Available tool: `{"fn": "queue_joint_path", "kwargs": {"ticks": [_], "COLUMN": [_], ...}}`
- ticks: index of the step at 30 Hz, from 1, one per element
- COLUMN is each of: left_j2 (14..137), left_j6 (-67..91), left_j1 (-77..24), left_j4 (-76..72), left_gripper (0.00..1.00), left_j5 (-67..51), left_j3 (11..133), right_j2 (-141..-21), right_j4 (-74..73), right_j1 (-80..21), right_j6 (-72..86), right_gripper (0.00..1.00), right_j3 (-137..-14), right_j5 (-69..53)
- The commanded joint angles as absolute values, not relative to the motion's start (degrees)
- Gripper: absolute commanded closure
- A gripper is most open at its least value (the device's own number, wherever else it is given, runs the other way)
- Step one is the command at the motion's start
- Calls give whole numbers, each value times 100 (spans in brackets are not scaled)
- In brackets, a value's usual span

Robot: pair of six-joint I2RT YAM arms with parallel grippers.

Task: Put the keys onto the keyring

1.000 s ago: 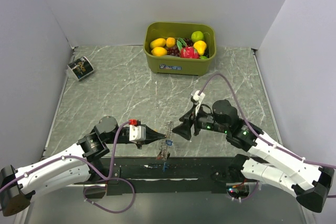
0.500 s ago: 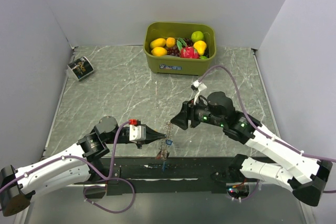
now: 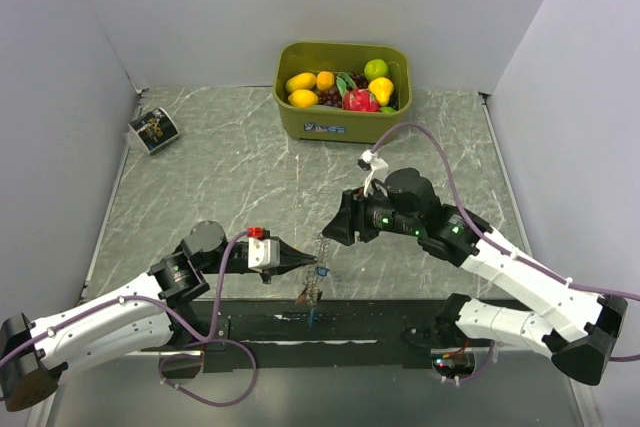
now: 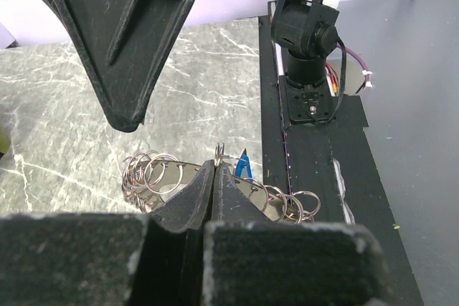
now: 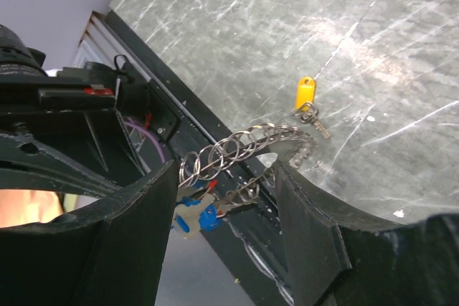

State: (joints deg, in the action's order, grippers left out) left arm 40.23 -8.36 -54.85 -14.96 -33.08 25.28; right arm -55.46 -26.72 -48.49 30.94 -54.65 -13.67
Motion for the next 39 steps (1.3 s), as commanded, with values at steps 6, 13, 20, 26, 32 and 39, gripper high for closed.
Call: {"fn": "queue_joint_path", "kwargs": {"ticks": [6,13,20,26,32,39], "left_j2": [4017,4061,4043,4052,4025,3964], "left_j6": [-940,-958,-923,-914,-932,-905], "left_j1": [-5511,-5519,-5520,-5519,-5519,-5520], "left_j4": [-1925,-1934,-1934,-1952,-1942,-1925], "left_gripper": [99,99,99,99,99,99], "left_j5": [-3270,-3296,-3270,-3261,-3243,-3217], "left_j3": [2593,2619,2602,2584,2584,2540], "right_j2": [-5739,-5871,-5994,-6161,-6231,-6003], "right_j4": [-2812,-2743,-2637,-2566,-2426,-2136], "right_j1": [-4887,-4939,-5001,-5045,-5063,-5062], "right_j6": [3287,3366,3463,3463,3463,3551], "right_gripper": [39,41,41,48,67,90], "right_j3": [-5818,-5819,-5748,-5748,-5722,-5520], "right_j5": [-1714,-1942,-2074,-2144,-2127,-2004]}}
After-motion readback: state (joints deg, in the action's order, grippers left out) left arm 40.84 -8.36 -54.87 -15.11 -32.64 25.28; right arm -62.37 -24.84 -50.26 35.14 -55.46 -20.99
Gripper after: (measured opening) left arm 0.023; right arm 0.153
